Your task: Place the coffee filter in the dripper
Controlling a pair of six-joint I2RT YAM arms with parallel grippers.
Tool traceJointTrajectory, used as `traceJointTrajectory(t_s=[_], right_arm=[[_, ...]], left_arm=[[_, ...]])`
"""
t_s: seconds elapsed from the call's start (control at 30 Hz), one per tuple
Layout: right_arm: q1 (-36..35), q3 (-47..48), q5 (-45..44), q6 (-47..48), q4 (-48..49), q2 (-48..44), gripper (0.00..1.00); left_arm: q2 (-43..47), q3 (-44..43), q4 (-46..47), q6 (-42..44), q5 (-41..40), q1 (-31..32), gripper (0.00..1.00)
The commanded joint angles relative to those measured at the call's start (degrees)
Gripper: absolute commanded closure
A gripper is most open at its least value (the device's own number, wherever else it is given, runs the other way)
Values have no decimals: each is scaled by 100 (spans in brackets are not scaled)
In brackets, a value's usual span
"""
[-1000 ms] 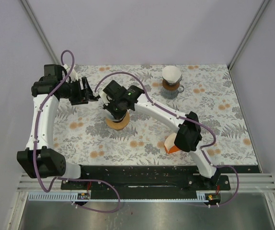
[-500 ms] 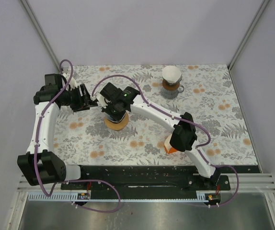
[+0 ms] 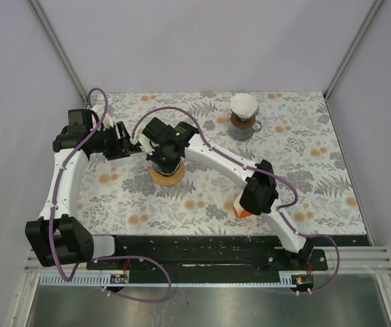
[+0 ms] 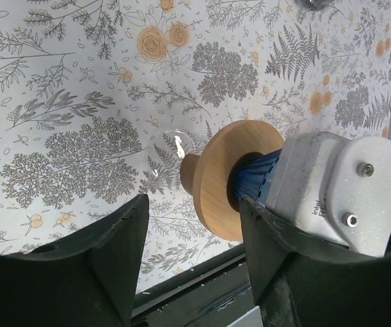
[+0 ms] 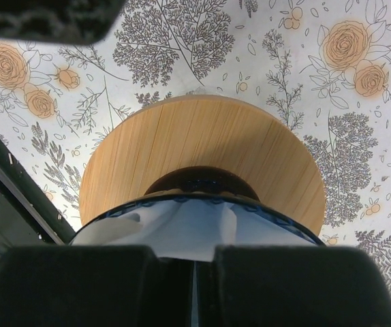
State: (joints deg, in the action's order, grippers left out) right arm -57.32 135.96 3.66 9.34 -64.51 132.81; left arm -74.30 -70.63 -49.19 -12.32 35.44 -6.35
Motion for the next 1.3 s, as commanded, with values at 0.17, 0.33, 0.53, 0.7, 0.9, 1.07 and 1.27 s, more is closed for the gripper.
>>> traceJointTrajectory(t_s=[0.17, 0.33, 0.53, 0.7, 0.9, 1.07, 1.27], right_arm=[[-157, 748, 3, 67, 316, -1, 100], [-157, 730, 3, 103, 351, -168, 99], [-166, 730, -58, 85, 352, -282, 96], [-166, 721, -208, 94, 360, -431, 90], [-165, 721, -322, 112, 378, -555, 84], [-165, 695, -340, 138, 378, -581, 78], [-165, 625, -340, 173, 360, -537, 77]], left_arm=[[100, -319, -82, -174, 429, 82, 40], [100, -294, -100, -175, 332, -138, 39], [118, -293, -117, -175, 341, -200, 39], [100, -337, -126, -183, 349, -226, 38], [109, -302, -117, -183, 376, -226, 38], [109, -293, -126, -175, 411, -226, 38], [118, -258, -117, -148, 595, -226, 38]])
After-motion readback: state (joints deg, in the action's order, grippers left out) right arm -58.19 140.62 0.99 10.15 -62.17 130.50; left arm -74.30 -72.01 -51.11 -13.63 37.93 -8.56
